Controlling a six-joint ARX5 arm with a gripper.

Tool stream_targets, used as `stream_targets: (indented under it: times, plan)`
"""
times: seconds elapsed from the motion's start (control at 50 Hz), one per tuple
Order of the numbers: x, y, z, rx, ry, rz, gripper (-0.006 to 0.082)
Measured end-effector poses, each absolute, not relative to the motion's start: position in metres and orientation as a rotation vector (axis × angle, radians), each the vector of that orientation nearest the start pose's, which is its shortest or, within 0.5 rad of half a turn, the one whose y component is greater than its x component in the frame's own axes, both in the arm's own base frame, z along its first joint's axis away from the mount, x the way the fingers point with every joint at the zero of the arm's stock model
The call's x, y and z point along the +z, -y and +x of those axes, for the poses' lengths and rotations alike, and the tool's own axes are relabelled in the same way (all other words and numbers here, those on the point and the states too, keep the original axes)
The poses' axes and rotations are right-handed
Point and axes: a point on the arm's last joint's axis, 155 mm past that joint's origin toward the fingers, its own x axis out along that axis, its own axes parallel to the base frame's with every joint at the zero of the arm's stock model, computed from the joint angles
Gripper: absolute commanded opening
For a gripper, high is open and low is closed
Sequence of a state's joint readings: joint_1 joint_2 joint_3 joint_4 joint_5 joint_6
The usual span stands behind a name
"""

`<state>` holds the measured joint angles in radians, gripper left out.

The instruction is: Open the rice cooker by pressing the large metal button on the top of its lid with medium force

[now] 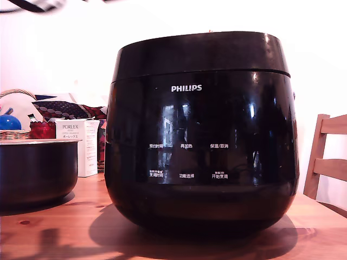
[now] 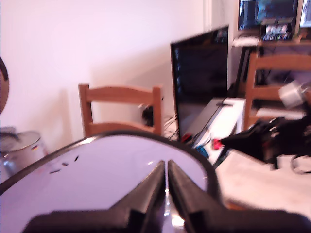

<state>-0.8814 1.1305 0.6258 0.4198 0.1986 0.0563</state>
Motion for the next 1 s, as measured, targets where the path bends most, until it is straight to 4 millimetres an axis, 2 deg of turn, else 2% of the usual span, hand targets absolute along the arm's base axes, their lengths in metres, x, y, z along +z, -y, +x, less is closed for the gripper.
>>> stream_targets:
  times: [0.14, 0.32, 1.0]
  plan:
    - [0.238, 0.334, 0.234, -1.059, -0.1, 0.099, -0.0019]
    - [0.224, 0.336, 0.237, -1.052, -0.136, 0.113, -0.0019]
    - [0.209, 0.34, 0.241, -1.055, -0.235, 0.207, -0.0019]
